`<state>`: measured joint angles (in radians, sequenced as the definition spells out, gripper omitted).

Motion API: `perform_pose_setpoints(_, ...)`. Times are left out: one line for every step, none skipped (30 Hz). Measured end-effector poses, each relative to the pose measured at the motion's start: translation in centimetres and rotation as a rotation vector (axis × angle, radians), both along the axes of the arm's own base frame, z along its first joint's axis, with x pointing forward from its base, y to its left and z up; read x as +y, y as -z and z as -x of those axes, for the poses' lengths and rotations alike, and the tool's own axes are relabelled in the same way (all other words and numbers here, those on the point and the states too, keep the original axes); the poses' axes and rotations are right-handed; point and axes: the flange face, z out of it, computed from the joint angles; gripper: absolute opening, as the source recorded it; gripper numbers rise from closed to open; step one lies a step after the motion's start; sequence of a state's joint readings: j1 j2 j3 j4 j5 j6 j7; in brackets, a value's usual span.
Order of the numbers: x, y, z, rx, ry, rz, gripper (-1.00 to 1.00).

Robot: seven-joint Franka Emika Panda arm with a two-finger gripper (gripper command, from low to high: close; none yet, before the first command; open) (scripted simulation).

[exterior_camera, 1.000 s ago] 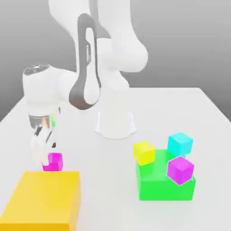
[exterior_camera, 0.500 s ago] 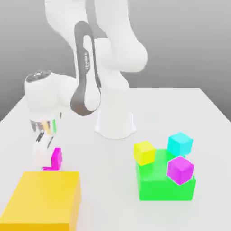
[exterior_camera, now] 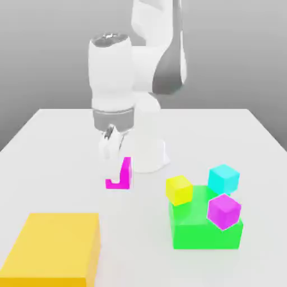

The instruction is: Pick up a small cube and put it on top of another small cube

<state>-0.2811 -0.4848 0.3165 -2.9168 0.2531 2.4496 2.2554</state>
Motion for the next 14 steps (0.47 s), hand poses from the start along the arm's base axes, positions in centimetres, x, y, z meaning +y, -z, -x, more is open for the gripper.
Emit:
perform_pose_setpoints(1.8, -0.6, 0.3, 0.002, 0.006, 0.001, -1.00)
perform_pose_setpoints(3.7, -1.2, 0.7, 0.004, 0.012, 0.004, -1.00)
perform_pose_setpoints(5.4, -1.8, 1.2, 0.006, 0.018, 0.007, -1.00)
perform_pose_setpoints(7.2, -2.3, 1.8, 0.008, 0.024, 0.010, -1.00)
perform_pose_setpoints(8.2, -2.1, 2.1, 0.010, 0.028, 0.013, -1.00)
perform_pose_setpoints(8.7, -1.5, 2.2, 0.010, 0.031, 0.014, -1.00)
perform_pose_setpoints(8.9, -0.7, 2.3, 0.011, 0.032, 0.015, -1.00)
perform_pose_setpoints(9.0, 0.2, 2.3, 0.011, 0.033, 0.016, -1.00)
perform_pose_setpoints(9.1, 1.1, 2.3, 0.011, 0.033, 0.016, -1.00)
perform_pose_setpoints(9.1, 2.1, 2.4, 0.011, 0.033, 0.016, -1.00)
perform_pose_setpoints(9.1, 3.1, 2.5, 0.011, 0.033, 0.015, -1.00)
perform_pose_setpoints(9.2, 3.6, 2.5, 0.011, 0.032, 0.015, 1.00)
perform_pose_setpoints(9.2, 3.6, 2.5, 0.011, 0.032, 0.015, 1.00)
perform_pose_setpoints(9.2, 3.6, 2.5, 0.011, 0.032, 0.015, 1.00)
